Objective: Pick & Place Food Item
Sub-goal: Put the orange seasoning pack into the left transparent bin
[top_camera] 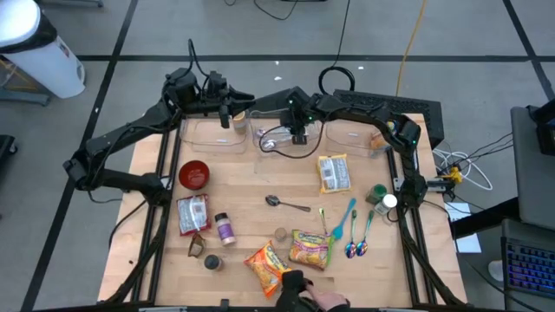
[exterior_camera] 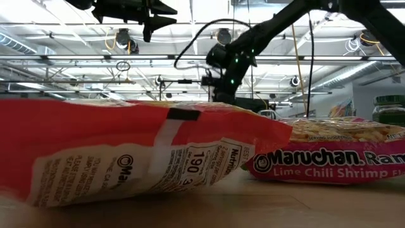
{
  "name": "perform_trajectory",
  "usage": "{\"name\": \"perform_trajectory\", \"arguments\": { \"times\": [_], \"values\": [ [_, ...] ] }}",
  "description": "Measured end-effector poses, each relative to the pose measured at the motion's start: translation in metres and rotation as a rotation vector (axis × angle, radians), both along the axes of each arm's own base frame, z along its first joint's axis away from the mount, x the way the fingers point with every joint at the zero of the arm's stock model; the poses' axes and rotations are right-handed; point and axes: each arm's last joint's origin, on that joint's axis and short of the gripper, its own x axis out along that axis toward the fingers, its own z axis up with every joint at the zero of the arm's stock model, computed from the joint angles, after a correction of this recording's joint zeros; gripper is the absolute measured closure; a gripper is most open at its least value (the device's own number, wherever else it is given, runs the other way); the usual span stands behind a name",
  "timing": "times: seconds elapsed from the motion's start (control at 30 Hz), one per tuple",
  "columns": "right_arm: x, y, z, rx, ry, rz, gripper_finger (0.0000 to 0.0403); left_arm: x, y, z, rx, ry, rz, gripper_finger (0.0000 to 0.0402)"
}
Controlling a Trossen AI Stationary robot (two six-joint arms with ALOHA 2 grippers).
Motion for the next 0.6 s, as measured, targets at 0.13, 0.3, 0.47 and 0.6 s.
{"name": "perform_trajectory", "arguments": {
  "times": [0.13, 0.3, 0.47, 0.6],
  "values": [
    [-0.004, 0.005, 0.036, -0.013, -0.143, -0.064, 0.0244, -0.006, 0.001, 0.004, 0.009, -0.011, -0.006, 0.0268],
    [-0.013, 0.012, 0.084, 0.043, -0.392, -0.143, 0.0244, -0.023, -0.001, 0.014, 0.019, -0.037, -0.052, 0.0268],
    [-0.024, 0.018, 0.12, 0.105, -0.581, -0.222, 0.0243, -0.052, -0.014, 0.021, -0.025, 0.008, -0.059, 0.0268],
    [-0.028, 0.024, 0.13, 0.175, -0.639, -0.278, 0.0243, -0.077, -0.033, 0.021, -0.058, 0.094, -0.033, 0.0268]
  ]
}}
